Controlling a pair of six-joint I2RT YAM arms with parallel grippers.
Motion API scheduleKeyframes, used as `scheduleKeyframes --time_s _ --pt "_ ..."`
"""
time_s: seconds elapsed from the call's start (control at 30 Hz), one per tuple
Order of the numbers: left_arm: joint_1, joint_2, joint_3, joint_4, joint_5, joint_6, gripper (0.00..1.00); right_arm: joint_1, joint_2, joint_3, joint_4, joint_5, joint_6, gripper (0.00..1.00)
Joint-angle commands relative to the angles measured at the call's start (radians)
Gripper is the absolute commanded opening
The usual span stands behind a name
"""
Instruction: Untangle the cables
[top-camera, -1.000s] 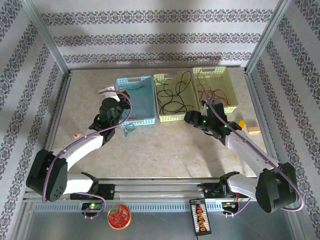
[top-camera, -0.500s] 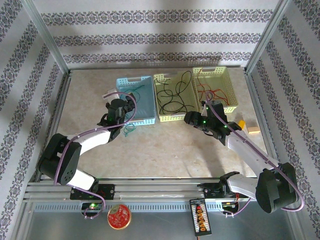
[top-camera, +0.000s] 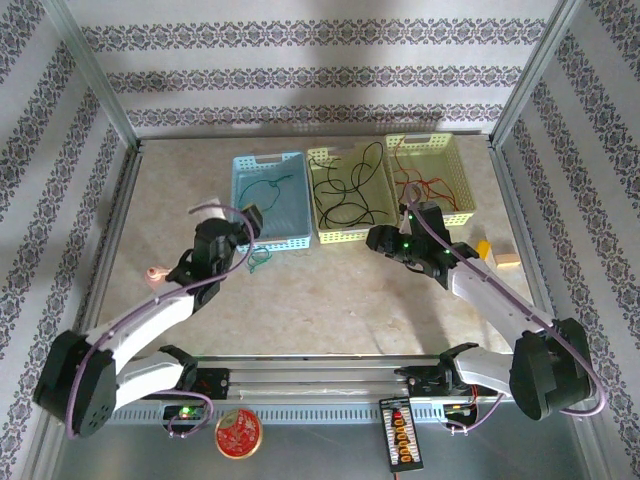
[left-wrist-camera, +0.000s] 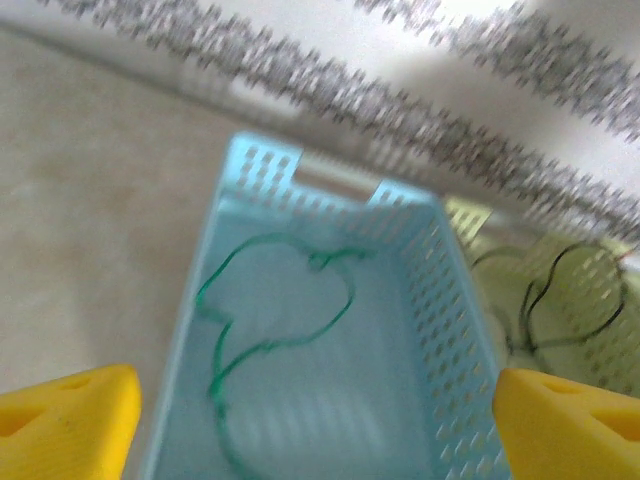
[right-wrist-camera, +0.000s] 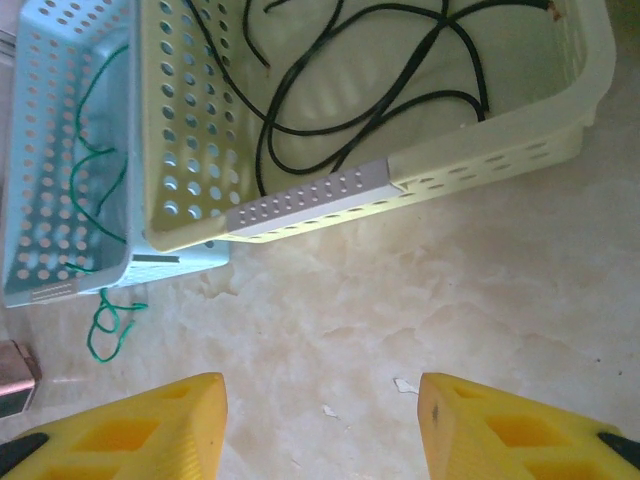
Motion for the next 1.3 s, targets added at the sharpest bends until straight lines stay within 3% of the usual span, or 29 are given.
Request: scheduleKeyframes --time_s 0.0,0.27,0.8,0.9,1.13,1.2,1.27 --pt "-0.015 -0.060 -0.105 -0.182 -0.002 -0.101 0.88 0.011 0.038 0.027 0.012 -0.004 -0.003 0.53" --pt "-0.016 0.016 -0.171 -0.176 0.077 -0.130 0.83 0.031 0.086 0.062 0.011 -0.006 0.003 0.52" --pt "-0.015 0.288 -0.151 0.029 0.145 -0.123 0.68 0.032 0.076 0.063 -0.012 0.006 -0.016 0.52" --pt "-0.016 0.310 -0.140 0.035 0.140 -0.118 0.53 0.031 0.079 0.068 -0.014 0.004 -0.019 0.52" --pt "-0.018 0.282 -0.156 0.027 0.207 -0.085 0.05 0.033 0.074 0.064 -0.012 -0.011 -0.030 0.52" --pt "-0.019 0.244 -0.177 0.043 0.278 -0.065 0.00 0.037 0.073 0.062 -0.002 -0.040 -0.040 0.52" --pt "-0.026 0.189 -0.210 0.104 0.425 -0.039 0.00 0.056 0.070 0.065 0.016 -0.088 -0.061 0.52"
